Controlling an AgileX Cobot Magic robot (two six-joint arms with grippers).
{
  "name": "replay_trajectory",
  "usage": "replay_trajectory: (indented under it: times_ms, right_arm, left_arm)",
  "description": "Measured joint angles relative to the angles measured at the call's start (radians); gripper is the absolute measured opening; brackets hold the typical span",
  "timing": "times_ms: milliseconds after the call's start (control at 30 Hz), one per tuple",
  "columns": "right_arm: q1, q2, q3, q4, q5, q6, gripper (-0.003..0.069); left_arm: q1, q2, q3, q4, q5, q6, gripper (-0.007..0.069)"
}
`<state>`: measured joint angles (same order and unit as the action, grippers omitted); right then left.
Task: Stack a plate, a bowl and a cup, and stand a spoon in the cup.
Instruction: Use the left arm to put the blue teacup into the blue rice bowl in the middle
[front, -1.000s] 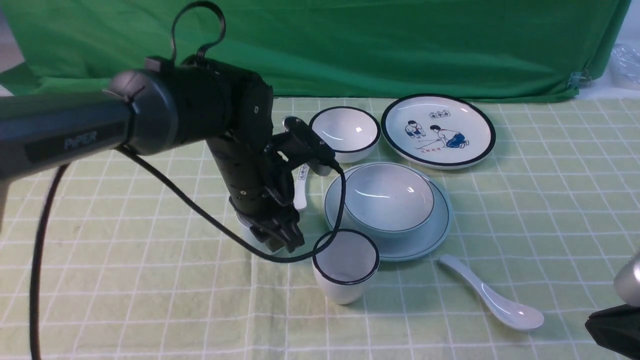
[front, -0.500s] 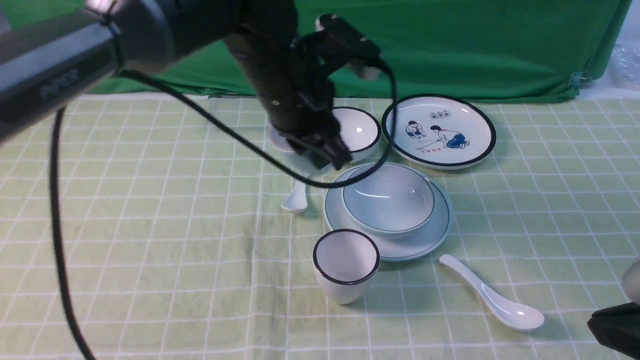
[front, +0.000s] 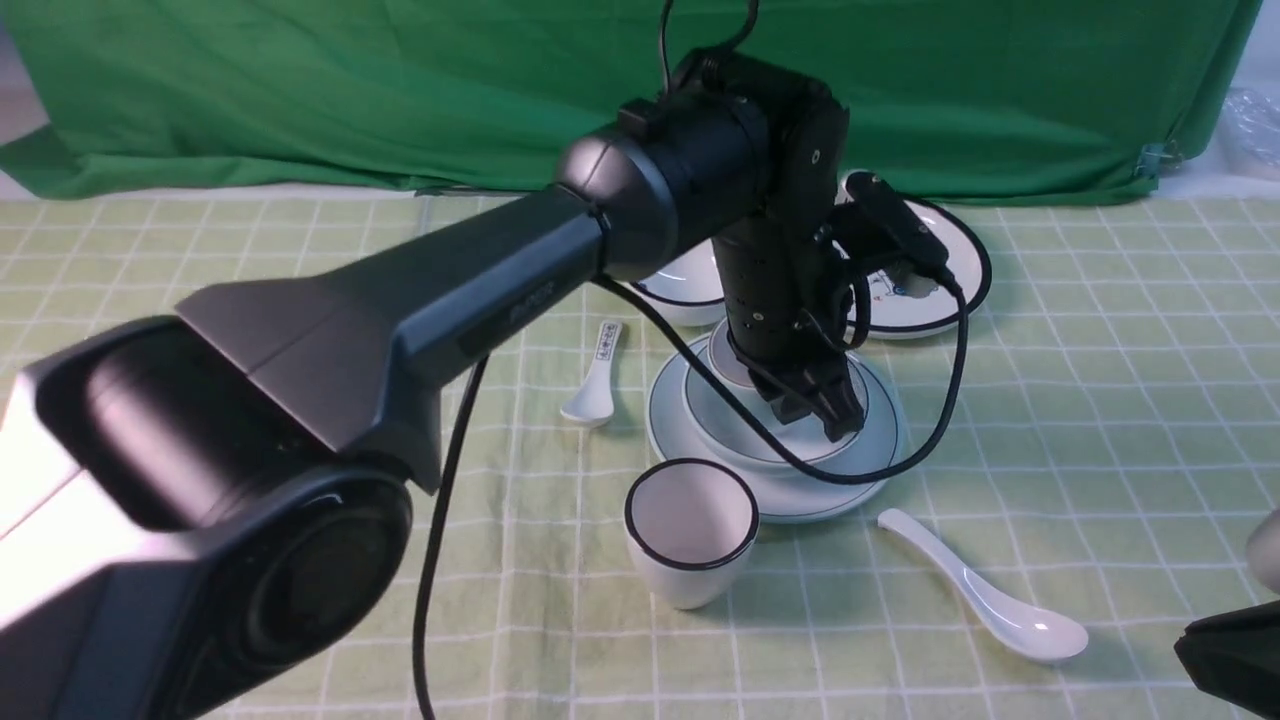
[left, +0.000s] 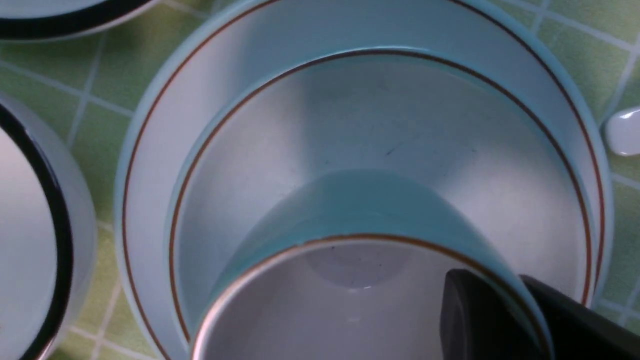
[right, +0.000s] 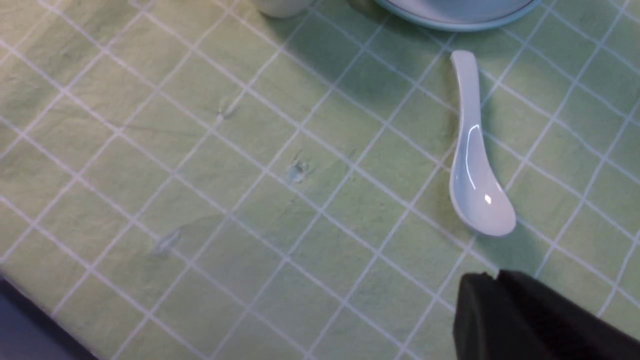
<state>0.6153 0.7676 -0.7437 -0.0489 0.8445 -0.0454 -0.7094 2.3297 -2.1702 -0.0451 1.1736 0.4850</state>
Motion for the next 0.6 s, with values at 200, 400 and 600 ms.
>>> replay_trajectory:
  times_ms: [200,400,600]
  right_arm:
    - [0.0,0.0,0.0,0.0,0.0,0.001,0.0074]
    - [0.0,0.0,0.0,0.0,0.0,0.001,0.0086]
    - [0.0,0.0,0.0,0.0,0.0,0.006,0.0237]
  left_arm:
    - [0.0,0.018,-0.007,0.017,-0.006,0.012,0.0043]
    - [0.0,0.018,-0.007,-0.002,-0.006,0.067,0.008]
    - [0.0,0.018,-0.007,-0.027,-0.018,0.08,0.0277]
